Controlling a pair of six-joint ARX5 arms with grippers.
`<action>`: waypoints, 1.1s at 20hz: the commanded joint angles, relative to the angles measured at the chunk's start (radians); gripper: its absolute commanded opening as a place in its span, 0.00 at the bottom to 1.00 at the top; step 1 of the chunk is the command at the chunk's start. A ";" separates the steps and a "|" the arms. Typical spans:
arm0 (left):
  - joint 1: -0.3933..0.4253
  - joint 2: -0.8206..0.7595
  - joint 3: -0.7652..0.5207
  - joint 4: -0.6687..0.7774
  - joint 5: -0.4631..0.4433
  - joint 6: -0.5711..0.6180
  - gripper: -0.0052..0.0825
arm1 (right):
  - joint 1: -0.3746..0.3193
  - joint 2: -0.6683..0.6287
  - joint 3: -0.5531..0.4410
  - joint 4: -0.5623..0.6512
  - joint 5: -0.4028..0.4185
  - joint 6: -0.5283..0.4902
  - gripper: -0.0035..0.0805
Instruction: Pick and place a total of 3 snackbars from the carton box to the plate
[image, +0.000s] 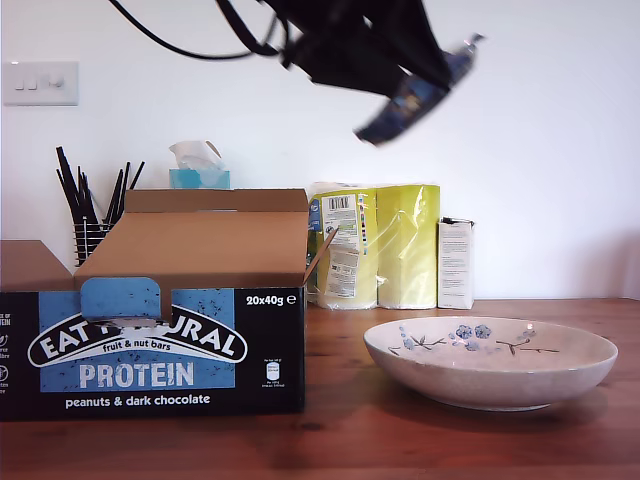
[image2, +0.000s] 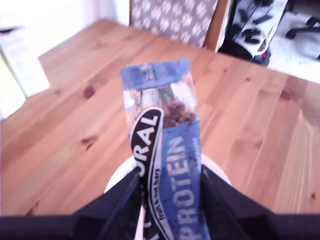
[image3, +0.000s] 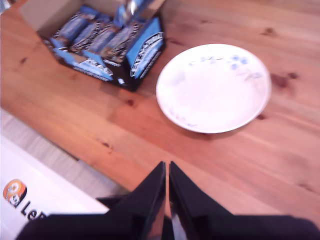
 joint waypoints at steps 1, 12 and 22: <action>-0.016 0.065 0.015 0.018 0.000 0.001 0.28 | 0.004 -0.012 0.054 -0.026 0.025 0.002 0.03; -0.066 0.510 0.560 -0.422 -0.009 -0.013 0.28 | 0.004 -0.012 0.143 -0.098 0.051 0.004 0.03; -0.071 0.730 0.739 -0.633 -0.018 -0.064 0.28 | 0.005 -0.012 0.143 -0.099 0.051 -0.008 0.03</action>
